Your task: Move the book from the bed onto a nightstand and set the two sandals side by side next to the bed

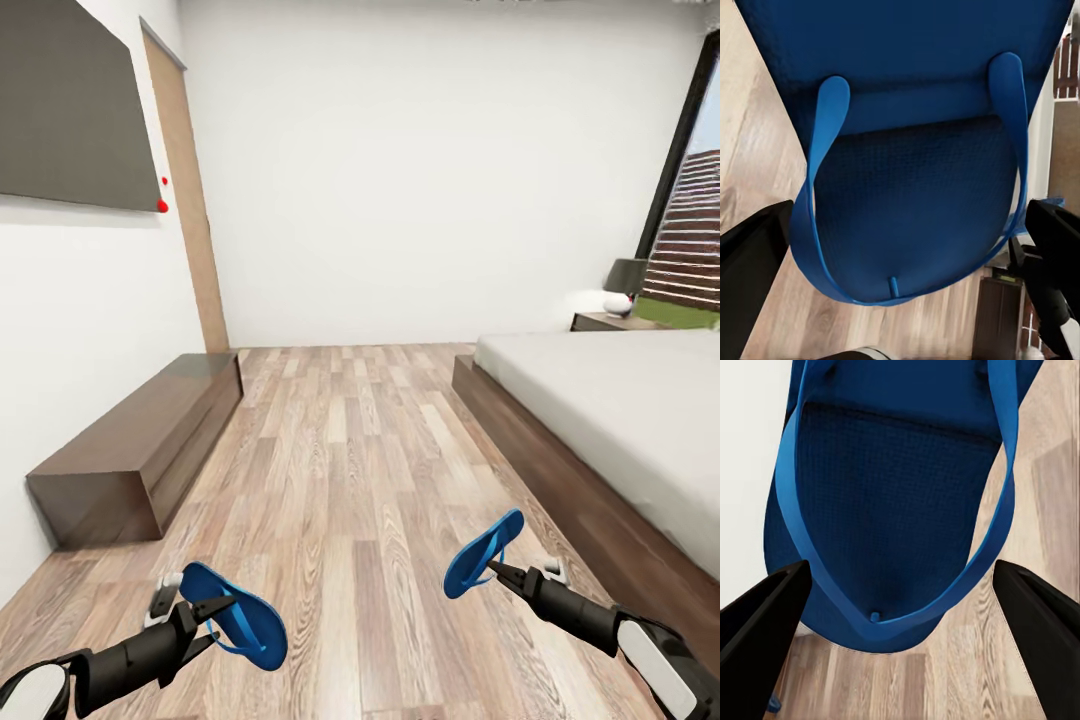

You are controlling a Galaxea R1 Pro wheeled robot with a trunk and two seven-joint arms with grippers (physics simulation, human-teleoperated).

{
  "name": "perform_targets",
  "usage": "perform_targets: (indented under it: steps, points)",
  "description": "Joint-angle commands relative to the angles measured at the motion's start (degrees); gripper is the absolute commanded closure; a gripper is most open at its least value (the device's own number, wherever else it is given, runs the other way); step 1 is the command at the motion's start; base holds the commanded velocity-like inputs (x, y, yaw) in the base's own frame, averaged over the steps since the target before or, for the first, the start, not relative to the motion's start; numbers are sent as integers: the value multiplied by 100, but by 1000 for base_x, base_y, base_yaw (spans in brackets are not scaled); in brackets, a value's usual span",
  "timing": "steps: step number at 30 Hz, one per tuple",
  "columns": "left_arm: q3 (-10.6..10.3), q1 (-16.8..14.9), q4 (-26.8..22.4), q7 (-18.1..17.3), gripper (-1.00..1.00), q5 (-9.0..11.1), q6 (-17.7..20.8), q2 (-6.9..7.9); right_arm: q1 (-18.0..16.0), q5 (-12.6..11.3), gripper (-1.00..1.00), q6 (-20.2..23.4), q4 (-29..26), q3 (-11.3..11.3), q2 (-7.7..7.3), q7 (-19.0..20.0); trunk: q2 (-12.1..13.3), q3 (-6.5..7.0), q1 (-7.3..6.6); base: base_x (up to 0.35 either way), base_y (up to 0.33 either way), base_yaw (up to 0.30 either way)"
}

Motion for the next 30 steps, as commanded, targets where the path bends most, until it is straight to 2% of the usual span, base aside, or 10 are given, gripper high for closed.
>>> perform_targets:
  steps: [1, 30]
  points:
    - [9, -2, 0, -16, 100, -10, 29, -2, -6, -62, 100, 39, 4, 14, -5, -8, -3, -6, -1, 0, 0, -243]
    - [-4, -2, 3, -16, 100, -10, 26, -13, -6, -80, 100, 39, 133, 11, -5, 1, -3, -6, -1, 0, -16, -243]
